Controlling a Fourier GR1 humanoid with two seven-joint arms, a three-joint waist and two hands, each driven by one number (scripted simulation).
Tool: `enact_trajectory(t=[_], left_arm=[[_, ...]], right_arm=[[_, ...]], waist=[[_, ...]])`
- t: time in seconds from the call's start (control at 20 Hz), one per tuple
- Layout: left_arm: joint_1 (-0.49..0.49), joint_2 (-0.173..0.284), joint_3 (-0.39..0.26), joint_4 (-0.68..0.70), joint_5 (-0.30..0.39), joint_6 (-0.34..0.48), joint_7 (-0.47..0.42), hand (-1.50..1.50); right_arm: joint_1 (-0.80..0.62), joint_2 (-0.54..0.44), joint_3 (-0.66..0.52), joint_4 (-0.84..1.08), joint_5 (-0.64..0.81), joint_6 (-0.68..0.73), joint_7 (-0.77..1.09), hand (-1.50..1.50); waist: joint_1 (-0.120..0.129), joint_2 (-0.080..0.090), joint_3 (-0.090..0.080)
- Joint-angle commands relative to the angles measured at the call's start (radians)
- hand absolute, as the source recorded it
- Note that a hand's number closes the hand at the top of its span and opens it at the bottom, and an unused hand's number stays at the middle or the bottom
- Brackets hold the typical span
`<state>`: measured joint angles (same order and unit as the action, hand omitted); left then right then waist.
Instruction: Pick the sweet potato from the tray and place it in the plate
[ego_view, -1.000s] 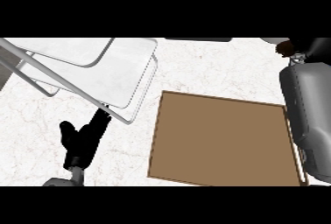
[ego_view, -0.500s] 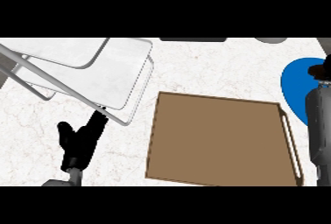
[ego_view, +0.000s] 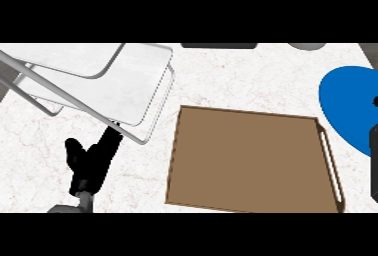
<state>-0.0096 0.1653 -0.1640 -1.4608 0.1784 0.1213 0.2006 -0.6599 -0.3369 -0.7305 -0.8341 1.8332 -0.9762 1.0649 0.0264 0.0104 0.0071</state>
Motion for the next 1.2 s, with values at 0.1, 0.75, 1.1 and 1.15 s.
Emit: enact_trajectory(t=[0.1, 0.75, 1.1, 1.15], left_arm=[[0.026, 0.021, 0.022, 0.056, 0.016, -0.041, -0.026, 0.0], [0.043, -0.001, 0.014, 0.036, 0.002, -0.03, -0.03, 0.0], [-0.055, -0.003, 0.041, 0.107, -0.005, -0.019, 0.015, 0.0], [0.021, -0.025, 0.007, 0.036, -0.014, -0.002, 0.014, 0.0]], right_arm=[[-0.004, -0.051, -0.129, 0.162, -0.227, -0.058, 0.031, 1.5], [-0.014, -0.113, -0.135, 0.283, -0.78, -0.162, -0.595, -1.5], [0.048, -0.066, -0.133, 0.096, -1.089, -0.219, -0.813, -1.5], [0.081, -0.04, -0.137, 0.056, -1.14, -0.245, -0.842, -1.5]], waist=[[-0.012, 0.001, -0.003], [-0.001, 0.001, 0.001], [-0.028, -0.004, -0.003], [-0.021, -0.008, -0.003]])
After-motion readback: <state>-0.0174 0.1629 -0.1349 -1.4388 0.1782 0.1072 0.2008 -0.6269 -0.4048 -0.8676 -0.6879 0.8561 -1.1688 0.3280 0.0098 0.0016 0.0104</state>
